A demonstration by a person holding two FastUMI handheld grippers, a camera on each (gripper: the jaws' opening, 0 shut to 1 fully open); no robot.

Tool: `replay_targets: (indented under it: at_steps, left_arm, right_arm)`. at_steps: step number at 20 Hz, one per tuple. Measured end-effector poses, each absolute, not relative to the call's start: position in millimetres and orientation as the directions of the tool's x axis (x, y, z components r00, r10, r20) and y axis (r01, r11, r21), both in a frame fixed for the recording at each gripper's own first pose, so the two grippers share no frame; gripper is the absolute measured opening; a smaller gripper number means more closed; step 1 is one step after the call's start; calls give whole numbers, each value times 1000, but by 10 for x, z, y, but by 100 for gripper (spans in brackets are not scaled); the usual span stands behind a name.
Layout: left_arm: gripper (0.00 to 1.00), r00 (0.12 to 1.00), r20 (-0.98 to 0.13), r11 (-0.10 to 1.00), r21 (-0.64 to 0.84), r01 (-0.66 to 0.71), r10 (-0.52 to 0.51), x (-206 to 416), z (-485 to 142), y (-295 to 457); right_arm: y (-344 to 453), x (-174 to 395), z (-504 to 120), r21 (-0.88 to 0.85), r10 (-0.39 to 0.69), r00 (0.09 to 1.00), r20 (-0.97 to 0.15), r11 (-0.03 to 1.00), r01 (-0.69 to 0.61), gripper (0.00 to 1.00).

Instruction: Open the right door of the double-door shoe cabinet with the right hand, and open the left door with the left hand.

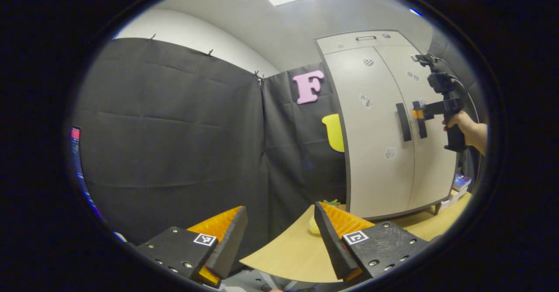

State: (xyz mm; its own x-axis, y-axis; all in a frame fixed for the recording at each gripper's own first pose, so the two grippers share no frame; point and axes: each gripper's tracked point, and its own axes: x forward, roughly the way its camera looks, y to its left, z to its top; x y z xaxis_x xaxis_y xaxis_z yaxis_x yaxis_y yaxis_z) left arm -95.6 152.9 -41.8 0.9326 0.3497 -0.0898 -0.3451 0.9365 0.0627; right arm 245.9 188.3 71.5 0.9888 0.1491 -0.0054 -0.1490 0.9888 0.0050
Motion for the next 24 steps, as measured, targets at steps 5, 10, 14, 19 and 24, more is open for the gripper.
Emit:
replay_targets:
  at_steps: [5,10,14,19,24]
  left_arm:
    - [89,922,-109,928,80,-364,371,-947,-488,1635]
    - [89,929,-97,933,89,-348,356,-884,-430,1604]
    - [89,938,-83,940,82,-331,337,-827,-377,1547]
    - [90,954,-60,955,55,-291,294,-732,-309,1398]
    - [89,967,-47,968,55,-246,249,-691,-255,1222]
  right_arm:
    - [1967,2562,553,35,145,986,-76,989,-143,49]
    - [1944,2596,494,34,119,984,-134,993,-116,36]
    - [1939,2598,483,17,181,970,-164,983,-181,13]
    - [1924,2497,486,39,231,959,-166,973,-227,5]
    - [1850,2231,502,59,284,944,-165,959,-278,7]
